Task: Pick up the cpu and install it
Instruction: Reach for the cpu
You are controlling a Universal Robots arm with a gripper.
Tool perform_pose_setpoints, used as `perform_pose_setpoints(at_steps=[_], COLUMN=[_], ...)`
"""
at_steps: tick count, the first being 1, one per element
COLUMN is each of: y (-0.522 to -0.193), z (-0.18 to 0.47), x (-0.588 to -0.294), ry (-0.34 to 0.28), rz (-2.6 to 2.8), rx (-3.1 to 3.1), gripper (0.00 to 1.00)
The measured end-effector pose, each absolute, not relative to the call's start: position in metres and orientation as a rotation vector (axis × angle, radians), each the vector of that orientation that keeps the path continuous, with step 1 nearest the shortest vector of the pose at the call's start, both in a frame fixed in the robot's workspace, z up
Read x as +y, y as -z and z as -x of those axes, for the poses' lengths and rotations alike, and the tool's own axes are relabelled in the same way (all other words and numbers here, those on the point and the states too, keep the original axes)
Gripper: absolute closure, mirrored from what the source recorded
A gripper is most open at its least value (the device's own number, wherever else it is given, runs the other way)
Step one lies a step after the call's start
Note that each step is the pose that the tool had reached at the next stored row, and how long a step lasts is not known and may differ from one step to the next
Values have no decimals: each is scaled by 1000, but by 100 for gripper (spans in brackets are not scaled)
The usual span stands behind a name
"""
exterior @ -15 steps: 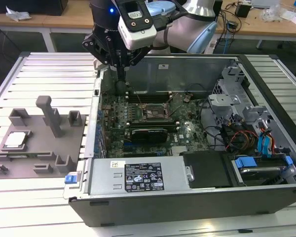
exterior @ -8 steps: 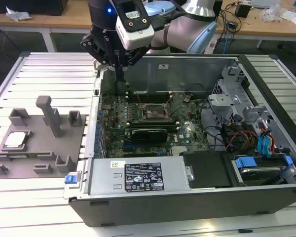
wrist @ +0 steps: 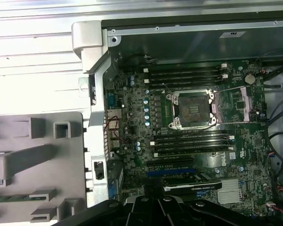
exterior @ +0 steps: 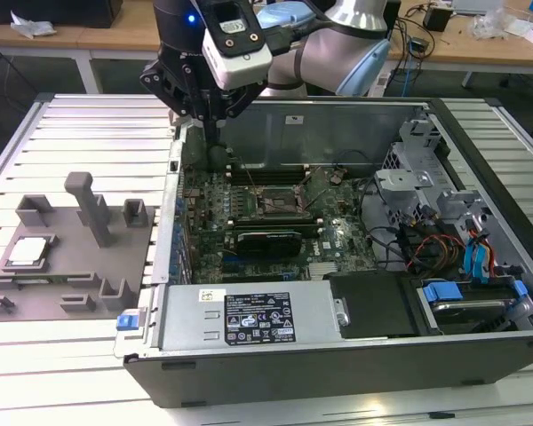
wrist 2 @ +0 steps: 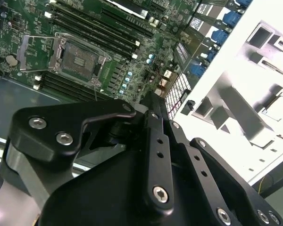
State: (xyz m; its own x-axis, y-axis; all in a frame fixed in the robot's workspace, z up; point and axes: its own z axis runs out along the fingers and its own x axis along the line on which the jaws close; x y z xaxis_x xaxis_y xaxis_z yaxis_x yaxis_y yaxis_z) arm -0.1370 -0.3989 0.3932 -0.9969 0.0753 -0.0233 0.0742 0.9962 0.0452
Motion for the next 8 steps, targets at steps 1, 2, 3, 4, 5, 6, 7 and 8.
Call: perform_pose_setpoints(at_steps=[1, 2, 3, 4, 5, 6, 7, 8], y=[-393, -393, -393, -393, -393, -393, -393, -393], z=[138, 138, 139, 140, 141, 142, 143, 144], x=[-399, -399, -399, -399, -399, -399, -399, -399], ry=[-69, -69, -69, -69, -69, -69, -69, -69], rz=[-117, -117, -117, -117, -117, -117, -117, -117], rx=[3114, 3114, 3114, 3114, 3114, 3114, 3114, 3114], gripper=[89, 89, 89, 89, 89, 89, 89, 89])
